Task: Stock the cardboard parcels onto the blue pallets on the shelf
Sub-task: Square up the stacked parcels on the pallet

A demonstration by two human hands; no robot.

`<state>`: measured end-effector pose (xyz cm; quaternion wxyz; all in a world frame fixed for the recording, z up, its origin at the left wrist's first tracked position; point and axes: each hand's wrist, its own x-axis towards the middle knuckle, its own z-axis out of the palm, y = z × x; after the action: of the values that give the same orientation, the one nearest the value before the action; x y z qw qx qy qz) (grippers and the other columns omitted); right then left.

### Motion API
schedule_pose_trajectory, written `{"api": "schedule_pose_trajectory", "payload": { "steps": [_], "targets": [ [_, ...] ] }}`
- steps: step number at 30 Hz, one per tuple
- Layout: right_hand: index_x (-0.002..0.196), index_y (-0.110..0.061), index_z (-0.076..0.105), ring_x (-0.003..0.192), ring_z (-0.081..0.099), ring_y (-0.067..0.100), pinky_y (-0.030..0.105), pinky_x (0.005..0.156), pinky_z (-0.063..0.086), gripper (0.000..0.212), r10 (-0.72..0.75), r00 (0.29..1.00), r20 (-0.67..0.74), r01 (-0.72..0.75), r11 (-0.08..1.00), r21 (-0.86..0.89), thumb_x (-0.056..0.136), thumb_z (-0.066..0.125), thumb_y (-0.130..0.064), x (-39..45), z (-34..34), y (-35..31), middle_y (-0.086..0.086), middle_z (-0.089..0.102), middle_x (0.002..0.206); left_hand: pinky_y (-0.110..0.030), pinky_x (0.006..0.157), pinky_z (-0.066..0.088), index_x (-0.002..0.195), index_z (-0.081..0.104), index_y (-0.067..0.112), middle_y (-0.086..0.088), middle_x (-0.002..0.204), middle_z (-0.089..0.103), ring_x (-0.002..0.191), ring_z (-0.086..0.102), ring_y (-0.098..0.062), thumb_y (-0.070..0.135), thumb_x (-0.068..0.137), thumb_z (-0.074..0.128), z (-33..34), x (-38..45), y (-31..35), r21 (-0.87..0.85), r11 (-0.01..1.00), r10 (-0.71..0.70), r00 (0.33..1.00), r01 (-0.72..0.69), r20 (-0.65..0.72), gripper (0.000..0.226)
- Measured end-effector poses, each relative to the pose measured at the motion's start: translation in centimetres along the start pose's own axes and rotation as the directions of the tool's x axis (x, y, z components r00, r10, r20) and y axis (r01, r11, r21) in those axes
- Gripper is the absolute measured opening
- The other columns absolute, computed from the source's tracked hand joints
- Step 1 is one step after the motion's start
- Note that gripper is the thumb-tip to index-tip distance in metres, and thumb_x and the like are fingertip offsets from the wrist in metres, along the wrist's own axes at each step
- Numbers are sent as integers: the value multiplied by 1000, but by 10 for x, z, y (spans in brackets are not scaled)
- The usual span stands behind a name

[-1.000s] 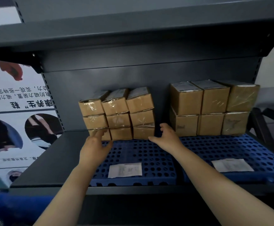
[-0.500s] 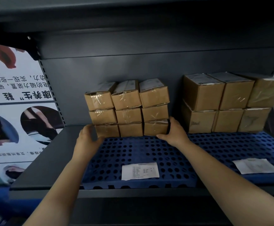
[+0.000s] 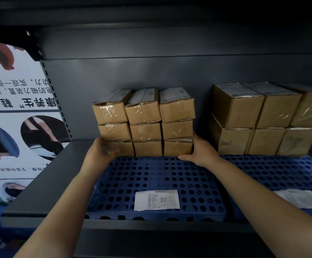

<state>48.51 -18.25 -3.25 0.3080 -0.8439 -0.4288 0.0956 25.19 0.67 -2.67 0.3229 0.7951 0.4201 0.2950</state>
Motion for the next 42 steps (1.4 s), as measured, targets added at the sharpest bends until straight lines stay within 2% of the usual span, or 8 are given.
{"api": "schedule_pose_trajectory", "payload": {
  "steps": [5,11,19,25,30,34,38,42],
  "targets": [
    [148,-24,24,127,47,19,23,101,34,99,-26,1000,-4,26,999,35,68,83,-29,3,-2,2,0,49,140,-31,78,40,130,42,8,-10,121,55,96,50,-17,21,81,70,0,1,0,-32,999,33,999,-33,-22,58],
    [148,-24,25,126,47,18,20,97,33,99,-22,1000,4,21,998,56,68,83,-25,4,-5,1,0,51,138,-31,79,41,129,44,7,-13,125,55,107,55,-27,21,80,71,-1,6,-4,-21,999,34,999,-34,-19,58],
    [147,-23,24,128,45,18,18,96,30,95,-19,1000,20,17,996,84,71,81,-23,2,-3,-1,1,49,140,-30,75,41,129,43,8,-10,126,55,95,55,-18,23,82,70,-1,6,-2,-32,998,49,999,-49,-12,56],
    [147,-25,24,128,45,17,21,98,32,95,-21,999,34,19,997,77,71,81,-23,1,-4,-3,0,48,140,-30,77,42,133,41,9,-11,129,54,105,57,-25,22,81,70,-4,7,-5,-37,998,48,999,-48,0,61],
    [145,-24,29,125,47,17,21,98,33,93,-7,999,32,4,996,85,69,82,-23,0,-4,-3,0,50,138,-30,77,41,135,39,9,-10,130,53,93,52,-16,25,81,71,-6,7,-4,-35,997,66,998,-66,2,65],
    [147,-24,23,129,44,18,24,101,32,97,1,1000,23,-3,997,76,70,82,-24,-2,-7,-5,1,47,141,-32,80,44,136,38,10,-8,130,52,97,55,-19,25,80,71,-9,7,-5,-62,996,68,998,-68,4,67],
    [148,-24,22,129,43,18,20,97,29,96,-7,1000,17,5,996,84,72,81,-22,-6,-9,-10,1,46,142,-33,80,44,137,37,11,-8,132,51,105,56,-24,24,79,72,-13,8,-6,-69,995,76,997,-75,-1,68],
    [149,-23,19,131,41,18,19,97,28,97,7,1000,8,-8,994,107,73,80,-23,-10,-12,-15,1,44,143,-33,84,45,137,36,10,-9,132,50,104,55,-23,21,77,74,-19,9,-4,-111,987,111,993,-114,-34,71]
  ]
}}
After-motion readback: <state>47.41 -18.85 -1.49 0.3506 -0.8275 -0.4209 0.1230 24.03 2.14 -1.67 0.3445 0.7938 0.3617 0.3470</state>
